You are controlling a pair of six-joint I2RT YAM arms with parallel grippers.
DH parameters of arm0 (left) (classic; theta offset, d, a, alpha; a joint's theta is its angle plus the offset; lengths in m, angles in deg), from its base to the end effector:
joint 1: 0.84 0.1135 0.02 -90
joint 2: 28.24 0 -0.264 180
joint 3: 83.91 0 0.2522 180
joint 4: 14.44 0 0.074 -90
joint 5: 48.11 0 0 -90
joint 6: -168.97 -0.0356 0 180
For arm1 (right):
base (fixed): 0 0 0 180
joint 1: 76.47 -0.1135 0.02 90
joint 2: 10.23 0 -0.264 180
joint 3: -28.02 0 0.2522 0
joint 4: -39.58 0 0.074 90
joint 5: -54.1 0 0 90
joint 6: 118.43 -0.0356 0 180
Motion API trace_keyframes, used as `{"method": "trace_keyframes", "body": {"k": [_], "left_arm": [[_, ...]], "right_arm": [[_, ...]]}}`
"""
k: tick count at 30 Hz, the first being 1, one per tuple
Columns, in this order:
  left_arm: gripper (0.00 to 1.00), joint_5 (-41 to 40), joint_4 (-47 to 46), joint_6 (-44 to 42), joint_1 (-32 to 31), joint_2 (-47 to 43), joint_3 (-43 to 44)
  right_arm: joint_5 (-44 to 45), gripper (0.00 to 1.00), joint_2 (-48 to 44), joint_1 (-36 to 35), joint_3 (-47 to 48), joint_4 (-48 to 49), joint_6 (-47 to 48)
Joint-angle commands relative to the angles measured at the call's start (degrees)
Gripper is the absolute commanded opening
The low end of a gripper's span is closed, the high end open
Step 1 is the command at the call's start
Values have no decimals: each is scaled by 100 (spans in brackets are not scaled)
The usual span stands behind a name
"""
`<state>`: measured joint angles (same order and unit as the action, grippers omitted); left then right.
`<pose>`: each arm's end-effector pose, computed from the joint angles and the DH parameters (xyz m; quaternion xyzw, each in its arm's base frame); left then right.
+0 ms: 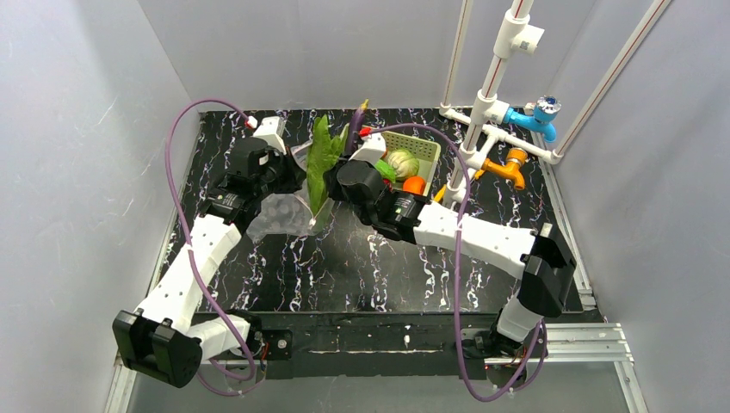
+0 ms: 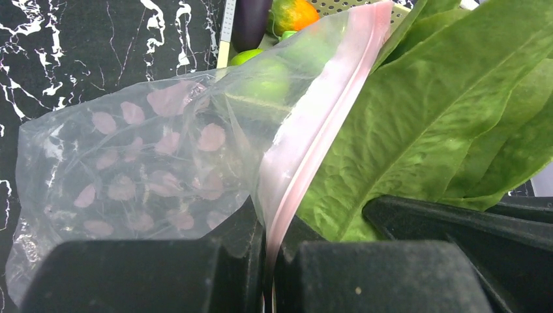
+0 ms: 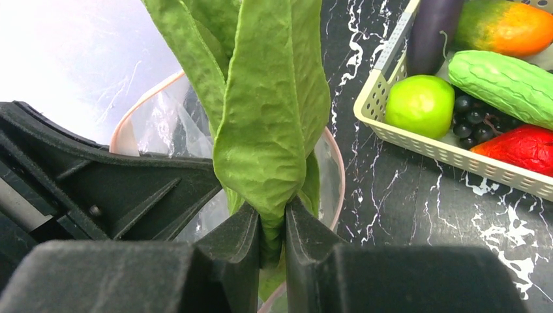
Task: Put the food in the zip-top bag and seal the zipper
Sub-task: Place the fake vegetable in the zipper food storage bag.
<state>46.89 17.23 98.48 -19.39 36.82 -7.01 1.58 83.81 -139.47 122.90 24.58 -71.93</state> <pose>0.2441 -0.0852 0.3675 0.0182 0.8177 -0.2210 0.5312 0.1963 0.3376 0.3555 0.0681 0.7697 0.3147 0.5513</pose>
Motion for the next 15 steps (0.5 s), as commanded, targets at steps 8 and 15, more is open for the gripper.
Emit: {"method": "trace_keyframes", "body": {"k": [8,15], "left_arm": [[0,293,-286,-52,-11,22,31],[0,330,-316,-6,-10,-43,21]], "right_arm": [[-1684,28,115,-63,970,-1398,1121],[-2082,49,-196,0,1257,-2203,1477]]}}
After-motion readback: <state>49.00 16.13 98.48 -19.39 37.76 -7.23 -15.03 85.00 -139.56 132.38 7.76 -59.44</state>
